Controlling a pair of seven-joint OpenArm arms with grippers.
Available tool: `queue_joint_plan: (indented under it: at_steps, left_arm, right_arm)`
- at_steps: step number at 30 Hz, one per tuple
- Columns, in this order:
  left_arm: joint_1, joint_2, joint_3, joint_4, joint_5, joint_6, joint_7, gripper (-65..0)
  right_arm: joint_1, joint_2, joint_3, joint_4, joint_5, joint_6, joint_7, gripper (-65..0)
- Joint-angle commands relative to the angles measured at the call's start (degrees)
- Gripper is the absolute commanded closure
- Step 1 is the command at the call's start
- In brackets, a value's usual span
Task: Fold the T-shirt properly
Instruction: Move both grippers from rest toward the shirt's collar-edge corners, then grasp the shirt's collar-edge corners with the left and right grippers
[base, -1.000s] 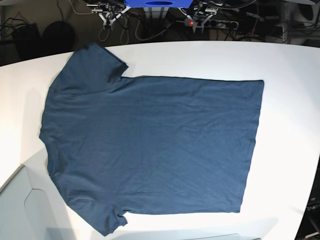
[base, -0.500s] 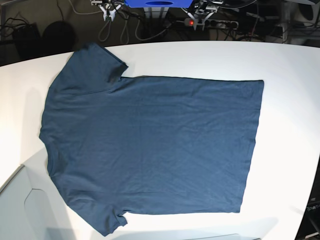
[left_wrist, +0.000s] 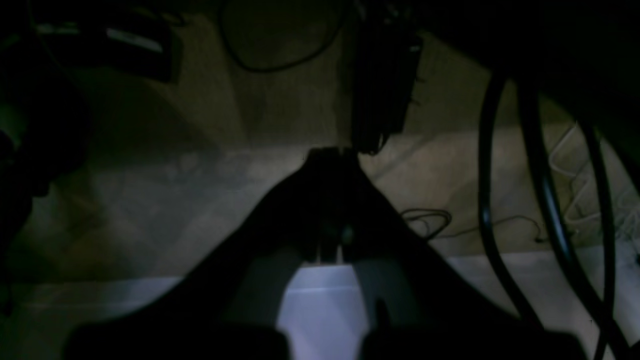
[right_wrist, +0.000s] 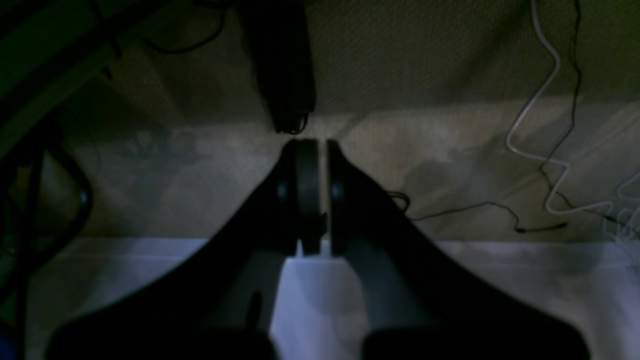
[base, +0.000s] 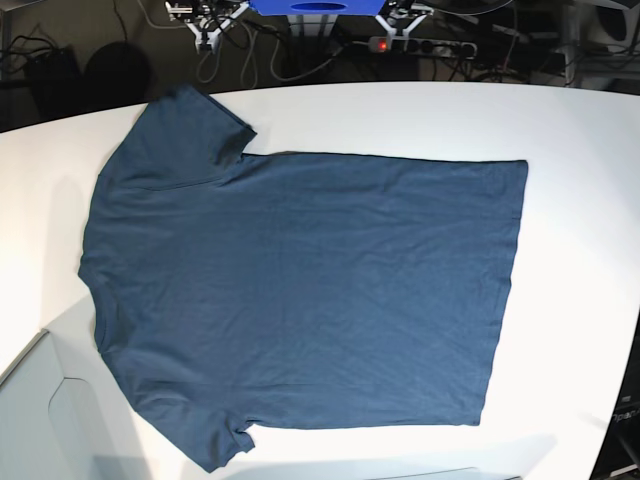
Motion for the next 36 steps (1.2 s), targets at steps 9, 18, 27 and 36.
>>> queue_joint_plan:
  at_steps: [9, 18, 27, 36]
  left_arm:
    - [14.56, -2.13, -0.52, 20.17, -0.36, -0.14, 0.03, 0.0]
    - [32.32, -4.94, -0.6, 50.41, -0.45, -0.14, 0.3, 0.0]
    - [45.5, -9.07, -0.6, 78.46, -0.45, -0.14, 0.3, 0.0]
    - [51.57, -7.93, -7.81, 96.74, -0.45, -0.05, 0.38, 0.0]
  right_arm:
    - [-13.57, 2.18, -0.08, 19.33, -0.19, 1.1, -0.09, -0.1]
    - [-32.38, 6.22, 0.28, 50.9, -0.27, 1.02, -1.24, -0.1]
    - [-43.72, 9.39, 4.32, 79.73, -0.27, 1.1, -10.29, -0.5]
    - [-45.22, 8.95, 6.08, 98.19, -8.27, 1.28, -20.49, -10.0]
